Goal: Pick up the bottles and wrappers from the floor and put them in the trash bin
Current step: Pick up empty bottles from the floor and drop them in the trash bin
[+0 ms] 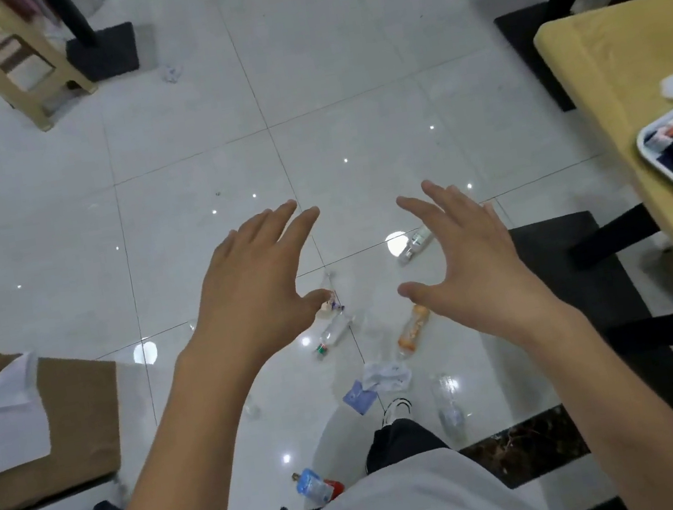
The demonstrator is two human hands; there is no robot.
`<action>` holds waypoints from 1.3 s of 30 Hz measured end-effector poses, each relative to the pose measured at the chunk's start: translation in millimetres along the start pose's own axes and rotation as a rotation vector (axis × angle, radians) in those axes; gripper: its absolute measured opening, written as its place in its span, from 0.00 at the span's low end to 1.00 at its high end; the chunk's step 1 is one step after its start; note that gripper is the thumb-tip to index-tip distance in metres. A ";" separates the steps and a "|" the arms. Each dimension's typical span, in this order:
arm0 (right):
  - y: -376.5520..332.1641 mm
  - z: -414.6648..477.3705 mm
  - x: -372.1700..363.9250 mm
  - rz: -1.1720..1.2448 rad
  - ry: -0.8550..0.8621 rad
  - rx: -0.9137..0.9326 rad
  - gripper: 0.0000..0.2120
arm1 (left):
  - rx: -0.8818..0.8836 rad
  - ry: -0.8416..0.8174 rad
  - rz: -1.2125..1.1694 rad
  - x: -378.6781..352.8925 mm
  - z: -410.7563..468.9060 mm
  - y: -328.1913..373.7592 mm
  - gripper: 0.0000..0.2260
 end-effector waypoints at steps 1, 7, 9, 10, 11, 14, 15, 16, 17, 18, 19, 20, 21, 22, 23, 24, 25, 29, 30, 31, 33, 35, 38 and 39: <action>4.5 1.0 2.9 0.001 0.004 -0.002 0.44 | -0.005 -0.003 0.009 -0.1 2.4 3.6 0.41; 22.2 -3.3 7.3 0.044 0.016 -0.023 0.44 | -0.034 -0.040 0.022 -8.5 3.5 24.3 0.41; 25.3 -5.5 6.0 0.038 0.019 -0.033 0.43 | -0.042 -0.043 0.019 -10.8 1.2 26.7 0.41; 26.0 -6.5 5.1 0.034 0.022 -0.038 0.43 | -0.045 -0.040 0.018 -11.5 0.0 26.5 0.41; 26.0 -7.4 4.0 0.030 0.027 -0.046 0.43 | -0.047 -0.036 0.019 -12.5 -1.0 25.6 0.41; 23.5 -7.9 1.4 0.003 0.048 -0.078 0.42 | -0.045 -0.037 0.030 -15.5 -1.4 19.6 0.42; 21.9 -7.2 1.2 -0.006 0.052 -0.086 0.42 | -0.047 -0.039 0.034 -16.6 -0.5 17.4 0.42; 19.6 -6.0 0.9 -0.014 0.055 -0.091 0.41 | -0.052 -0.036 0.035 -17.3 1.1 15.4 0.43; 16.7 -4.3 0.4 -0.021 0.058 -0.092 0.41 | -0.059 -0.031 0.032 -17.6 3.7 13.2 0.43; 12.8 -2.7 -0.8 -0.029 0.058 -0.089 0.41 | -0.067 -0.028 0.026 -17.5 6.7 10.9 0.43; 8.2 -0.9 -2.7 -0.036 0.057 -0.085 0.41 | -0.075 -0.029 0.016 -17.4 10.1 8.4 0.42; 3.5 0.9 -4.9 -0.040 0.057 -0.082 0.41 | -0.082 -0.029 0.003 -17.0 13.8 5.6 0.42; -1.5 3.2 -7.5 -0.043 0.060 -0.081 0.41 | -0.090 -0.026 -0.007 -16.4 17.9 2.3 0.42; -6.7 5.8 -10.2 -0.047 0.061 -0.083 0.41 | -0.098 -0.020 -0.013 -15.1 22.2 -1.4 0.42; -12.0 8.9 -12.9 -0.052 0.058 -0.087 0.41 | -0.105 -0.016 -0.021 -13.7 26.3 -5.9 0.42; -17.1 12.3 -15.3 -0.055 0.053 -0.095 0.41 | -0.110 -0.011 -0.029 -12.1 30.1 -11.1 0.42; -22.0 16.4 -17.0 -0.058 0.051 -0.102 0.41 | -0.112 -0.006 -0.039 -10.4 33.9 -17.3 0.43; -45.4 39.0 -22.4 -0.102 0.045 -0.107 0.41 | -0.115 -0.006 -0.063 -6.3 48.6 -49.2 0.43; -52.0 45.4 -23.8 -0.108 0.051 -0.106 0.41 | -0.117 -0.006 -0.070 -6.1 52.2 -57.8 0.43; -58.8 51.8 -25.9 -0.109 0.058 -0.105 0.41 | -0.118 -0.004 -0.078 -6.2 55.8 -66.5 0.43; -71.6 64.0 -32.8 -0.107 0.069 -0.101 0.40 | -0.120 0.006 -0.086 -7.3 62.9 -83.1 0.43; -82.8 74.4 -42.2 -0.110 0.062 -0.099 0.40 | -0.119 0.001 -0.104 -11.5 68.1 -98.4 0.43; -94.2 87.5 -56.3 -0.112 0.033 -0.098 0.40 | -0.103 -0.031 -0.163 -19.8 71.1 -122.3 0.43; -96.8 91.0 -59.0 -0.109 0.030 -0.100 0.40 | -0.094 -0.040 -0.184 -21.6 71.5 -130.3 0.43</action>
Point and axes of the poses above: each hand's wrist, its own z-axis towards the middle knuckle, its own x-axis out of the back of the hand, y = z × x, the point moved 5 cm from there along z, towards the middle knuckle, and after that the axes turned 12 degrees about z, right-handed, at the moved point
